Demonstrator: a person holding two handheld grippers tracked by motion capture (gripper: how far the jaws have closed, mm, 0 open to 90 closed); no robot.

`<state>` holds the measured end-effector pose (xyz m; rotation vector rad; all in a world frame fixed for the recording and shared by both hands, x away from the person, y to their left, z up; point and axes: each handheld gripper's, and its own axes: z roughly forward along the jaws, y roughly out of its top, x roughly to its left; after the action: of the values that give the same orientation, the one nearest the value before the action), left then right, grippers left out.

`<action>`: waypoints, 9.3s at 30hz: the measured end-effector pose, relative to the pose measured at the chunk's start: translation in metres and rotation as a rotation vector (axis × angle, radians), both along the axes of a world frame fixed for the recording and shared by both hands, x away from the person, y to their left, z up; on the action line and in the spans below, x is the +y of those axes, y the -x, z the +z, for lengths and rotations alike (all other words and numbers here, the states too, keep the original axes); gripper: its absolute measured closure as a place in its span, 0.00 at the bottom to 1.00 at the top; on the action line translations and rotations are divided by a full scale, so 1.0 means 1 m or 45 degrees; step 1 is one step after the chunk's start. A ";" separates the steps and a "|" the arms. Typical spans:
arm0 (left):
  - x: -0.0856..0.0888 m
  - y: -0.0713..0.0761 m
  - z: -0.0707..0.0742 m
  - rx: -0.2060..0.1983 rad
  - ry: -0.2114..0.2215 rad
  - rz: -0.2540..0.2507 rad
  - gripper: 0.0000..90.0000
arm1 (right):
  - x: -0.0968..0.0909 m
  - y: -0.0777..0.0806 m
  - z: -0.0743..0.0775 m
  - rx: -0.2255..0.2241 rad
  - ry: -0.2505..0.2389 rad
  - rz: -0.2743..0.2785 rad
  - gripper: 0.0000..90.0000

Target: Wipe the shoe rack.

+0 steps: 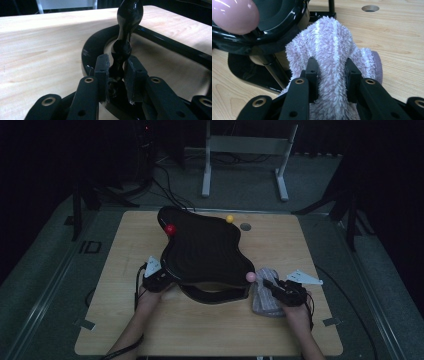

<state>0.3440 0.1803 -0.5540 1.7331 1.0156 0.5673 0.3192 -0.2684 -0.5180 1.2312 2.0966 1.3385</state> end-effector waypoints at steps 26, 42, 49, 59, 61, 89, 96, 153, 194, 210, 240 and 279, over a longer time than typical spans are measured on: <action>0.009 0.043 0.035 -0.138 0.045 -0.145 0.59 | -0.016 0.035 -0.003 0.019 0.036 0.010 0.79; 0.000 0.038 0.046 -0.178 0.060 -0.135 0.84 | 0.007 0.029 0.002 0.011 0.043 0.098 0.79; 0.002 0.053 0.046 -0.186 0.062 -0.165 0.84 | 0.010 0.016 0.000 0.014 0.056 0.088 0.79; 0.010 0.064 0.043 -0.213 0.076 -0.166 0.84 | 0.025 -0.013 0.004 0.002 0.085 0.065 0.79; 0.010 0.065 0.043 -0.220 0.068 -0.166 0.84 | 0.028 -0.021 0.005 0.002 0.090 0.062 0.79; 0.000 0.063 0.039 -0.243 0.099 -0.158 0.84 | 0.008 -0.024 0.040 -0.112 -0.005 0.002 0.79; 0.001 0.060 0.039 -0.237 0.099 -0.181 0.84 | 0.022 -0.021 0.051 -0.160 -0.055 0.071 0.79; 0.005 0.053 0.038 -0.235 0.116 -0.273 0.84 | 0.067 -0.008 0.044 -0.133 -0.005 0.206 0.79; 0.003 0.053 0.038 -0.235 0.127 -0.294 0.84 | 0.057 -0.026 0.057 -0.189 0.012 0.120 0.79; 0.003 0.052 0.038 -0.227 0.126 -0.306 0.84 | 0.059 -0.021 0.050 -0.147 0.025 0.161 0.79; 0.002 0.053 0.039 -0.222 0.115 -0.308 0.84 | 0.078 -0.004 0.048 -0.127 0.030 0.262 0.79; -0.002 0.054 0.040 -0.215 0.113 -0.305 0.84 | 0.084 0.016 0.063 -0.151 0.021 0.313 0.79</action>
<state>0.2895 0.1786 -0.5140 1.6682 0.6937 0.4974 0.3031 -0.1848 -0.4550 0.8854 2.2236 1.4545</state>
